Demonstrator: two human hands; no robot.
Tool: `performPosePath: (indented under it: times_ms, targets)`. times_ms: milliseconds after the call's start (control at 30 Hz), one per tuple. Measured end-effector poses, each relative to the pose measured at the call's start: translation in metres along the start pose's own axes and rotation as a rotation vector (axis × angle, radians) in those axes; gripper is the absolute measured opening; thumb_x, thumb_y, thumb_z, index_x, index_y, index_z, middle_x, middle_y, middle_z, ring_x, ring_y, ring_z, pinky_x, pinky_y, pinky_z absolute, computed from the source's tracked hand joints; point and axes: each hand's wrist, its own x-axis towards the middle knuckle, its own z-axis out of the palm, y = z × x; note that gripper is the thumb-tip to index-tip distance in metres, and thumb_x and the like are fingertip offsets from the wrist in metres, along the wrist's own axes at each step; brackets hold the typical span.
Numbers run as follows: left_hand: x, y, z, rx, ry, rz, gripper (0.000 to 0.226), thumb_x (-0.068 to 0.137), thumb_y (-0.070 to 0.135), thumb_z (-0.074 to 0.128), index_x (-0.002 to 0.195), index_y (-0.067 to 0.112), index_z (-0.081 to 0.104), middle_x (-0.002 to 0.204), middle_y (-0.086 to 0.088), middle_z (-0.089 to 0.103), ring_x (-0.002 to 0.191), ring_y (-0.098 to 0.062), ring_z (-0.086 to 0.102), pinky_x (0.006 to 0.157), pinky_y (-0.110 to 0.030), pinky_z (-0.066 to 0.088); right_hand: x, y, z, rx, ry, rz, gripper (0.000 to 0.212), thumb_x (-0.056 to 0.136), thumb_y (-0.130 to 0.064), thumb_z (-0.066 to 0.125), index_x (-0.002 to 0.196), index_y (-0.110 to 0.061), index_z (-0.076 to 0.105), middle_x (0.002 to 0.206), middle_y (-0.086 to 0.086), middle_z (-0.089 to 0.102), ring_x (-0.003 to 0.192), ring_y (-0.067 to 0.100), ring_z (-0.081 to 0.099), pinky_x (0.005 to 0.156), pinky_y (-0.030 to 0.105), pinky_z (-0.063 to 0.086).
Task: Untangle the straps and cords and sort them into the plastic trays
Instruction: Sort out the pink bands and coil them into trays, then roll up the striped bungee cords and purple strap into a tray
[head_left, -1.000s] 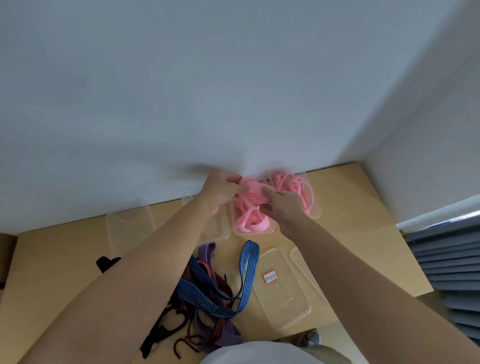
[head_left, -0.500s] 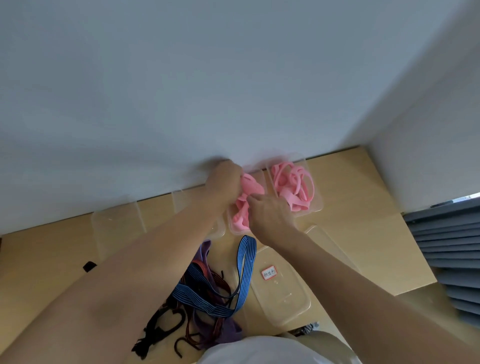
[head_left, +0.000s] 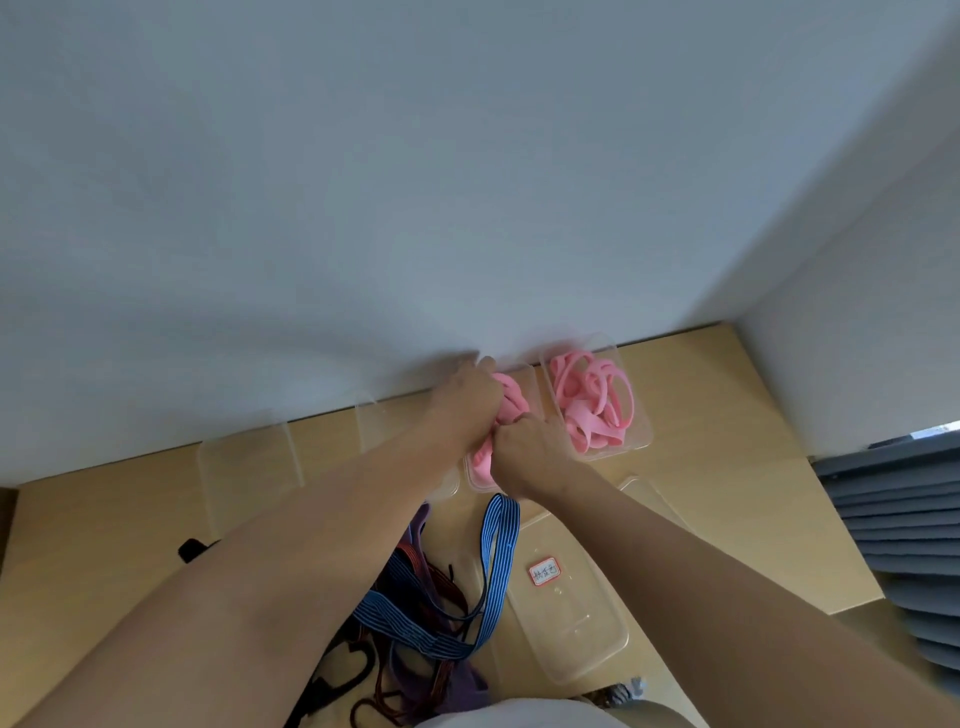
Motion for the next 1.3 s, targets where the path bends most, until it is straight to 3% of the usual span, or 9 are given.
performPosePath:
  times_ms: [133, 200, 367, 567, 667, 800, 933, 1167, 1300]
  targets:
    - [-0.016, 0.004, -0.003, 0.153, 0.002, 0.019, 0.036, 0.1, 0.01, 0.045, 0.134, 0.003, 0.054, 0.137, -0.015, 0.049, 0.127, -0.033, 0.05, 0.103, -0.039, 0.04, -0.004, 0.007, -0.005, 0.161, 0.014, 0.022, 0.013, 0.088, -0.006, 0.052, 0.098, -0.012, 0.058, 0.071, -0.005, 0.046, 0.074, 0.023, 0.055, 0.061, 0.031, 0.041]
    - [-0.029, 0.006, -0.006, 0.243, 0.02, 0.004, 0.036, 0.1, 0.018, 0.052, 0.135, 0.009, 0.054, 0.139, -0.009, 0.051, 0.13, -0.028, 0.049, 0.108, -0.037, 0.037, -0.008, 0.012, -0.006, 0.222, 0.092, 0.071, 0.009, 0.087, -0.005, 0.051, 0.092, -0.011, 0.055, 0.07, -0.002, 0.05, 0.066, 0.021, 0.054, 0.056, 0.033, 0.044]
    - [-0.07, -0.002, -0.014, 0.414, 0.112, 0.155, 0.044, 0.096, 0.033, 0.054, 0.138, 0.02, 0.055, 0.14, -0.001, 0.053, 0.131, -0.027, 0.051, 0.107, -0.042, 0.039, -0.024, 0.015, -0.006, 0.11, 0.29, 0.014, 0.021, 0.087, -0.016, 0.052, 0.1, -0.009, 0.068, 0.114, 0.013, 0.06, 0.112, 0.028, 0.051, 0.093, 0.038, 0.047]
    - [-0.152, -0.029, -0.031, 0.374, 0.143, -0.034, 0.037, 0.095, 0.024, 0.046, 0.127, 0.01, 0.056, 0.139, -0.01, 0.053, 0.132, -0.029, 0.045, 0.111, -0.048, 0.036, -0.063, -0.006, -0.011, 0.139, 0.351, -0.112, 0.03, 0.092, -0.017, 0.054, 0.117, -0.007, 0.066, 0.125, 0.01, 0.061, 0.114, 0.028, 0.057, 0.089, 0.038, 0.052]
    - [-0.193, -0.05, -0.022, 0.376, 0.125, -0.155, 0.044, 0.103, 0.026, 0.04, 0.142, 0.008, 0.045, 0.159, -0.015, 0.036, 0.146, -0.034, 0.031, 0.117, -0.054, 0.03, -0.082, -0.016, 0.0, 0.101, 0.349, -0.167, 0.031, 0.094, -0.02, 0.054, 0.121, -0.008, 0.064, 0.125, 0.008, 0.062, 0.114, 0.025, 0.057, 0.088, 0.038, 0.054]
    - [-0.247, -0.062, 0.007, 0.323, 0.108, -0.31, 0.055, 0.107, 0.037, 0.04, 0.155, 0.013, 0.033, 0.165, -0.013, 0.025, 0.153, -0.034, 0.018, 0.123, -0.053, 0.021, -0.109, -0.026, 0.025, 0.107, 0.311, -0.236, 0.032, 0.092, -0.016, 0.053, 0.119, -0.003, 0.064, 0.13, 0.016, 0.058, 0.123, 0.034, 0.053, 0.097, 0.043, 0.048]
    - [-0.297, -0.074, 0.047, 0.21, 0.129, -0.386, 0.056, 0.106, 0.034, 0.045, 0.157, 0.014, 0.032, 0.162, -0.01, 0.031, 0.153, -0.032, 0.02, 0.122, -0.051, 0.022, -0.135, -0.037, 0.053, 0.171, 0.325, -0.323, 0.026, 0.088, -0.013, 0.056, 0.11, -0.002, 0.067, 0.113, 0.015, 0.062, 0.11, 0.035, 0.058, 0.092, 0.04, 0.045]
    - [-0.341, -0.077, 0.093, 0.041, 0.185, -0.472, 0.054, 0.104, 0.027, 0.053, 0.154, 0.013, 0.04, 0.157, -0.009, 0.042, 0.143, -0.026, 0.042, 0.115, -0.037, 0.035, -0.171, -0.057, 0.084, 0.29, 0.415, -0.372, 0.008, 0.08, -0.008, 0.065, 0.086, -0.003, 0.068, 0.08, 0.014, 0.062, 0.074, 0.037, 0.058, 0.063, 0.037, 0.042]
    - [-0.342, -0.078, 0.111, 0.009, 0.194, -0.438, 0.049, 0.102, 0.024, 0.057, 0.15, 0.017, 0.049, 0.151, -0.007, 0.047, 0.136, -0.025, 0.05, 0.112, -0.037, 0.04, -0.184, -0.068, 0.096, 0.388, 0.123, -0.208, 0.014, 0.093, -0.016, 0.048, 0.085, -0.01, 0.059, 0.087, 0.014, 0.062, 0.078, 0.036, 0.056, 0.063, 0.033, 0.038]
